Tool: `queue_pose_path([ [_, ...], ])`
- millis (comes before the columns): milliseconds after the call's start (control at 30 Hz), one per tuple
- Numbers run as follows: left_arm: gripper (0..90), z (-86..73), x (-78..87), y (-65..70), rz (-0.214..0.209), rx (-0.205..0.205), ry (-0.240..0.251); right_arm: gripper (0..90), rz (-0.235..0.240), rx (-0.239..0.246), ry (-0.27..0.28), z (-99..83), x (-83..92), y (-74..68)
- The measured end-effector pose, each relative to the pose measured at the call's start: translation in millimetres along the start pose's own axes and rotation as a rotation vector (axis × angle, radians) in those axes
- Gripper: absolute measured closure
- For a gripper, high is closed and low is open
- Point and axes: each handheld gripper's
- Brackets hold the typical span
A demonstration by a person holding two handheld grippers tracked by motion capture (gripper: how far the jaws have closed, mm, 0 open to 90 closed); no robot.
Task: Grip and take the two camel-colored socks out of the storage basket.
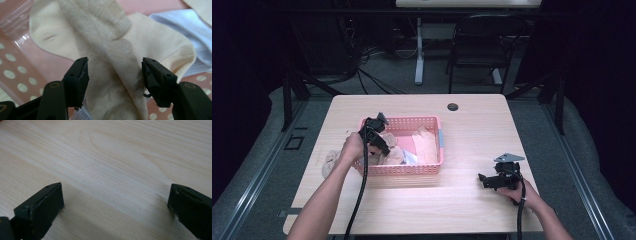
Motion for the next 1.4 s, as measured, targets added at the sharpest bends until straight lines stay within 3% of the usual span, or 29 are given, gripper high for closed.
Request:
queue_pose_path([
  [233,50.7,2.8,-7.2,3.1,0.024,0.006,-0.04,0.0,0.0,0.0,0.0,0.0,0.1,0.0],
  [500,80.4,2.6,-12.3,4.9,0.031,0.014,-0.066,0.0,0.0,0.0,0.0,-0.1,0.1,-0.1],
  [733,83.9,2.3,-4.4,6.6,0.033,-0.001,-0.06,0.0,-0.001,-0.001,0.001,-0.1,0.1,-0.2],
  [1000,83.9,4.4,23.3,12.0,0.043,-0.038,-0.035,0.0,-0.001,-0.001,0.0,-0.1,0.2,-0.2],
  [1400,83.9,13.3,83.0,21.4,0.067,-0.082,0.027,0.0,0.0,-0.001,0.0,-0.1,0.2,-0.2],
])
Point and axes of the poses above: each handheld gripper's, and its own axes: x roughly backward along the jaws, z roughly out of its top, y roughly to its right, and after that the axes turned 11 degrees about x, right-handed
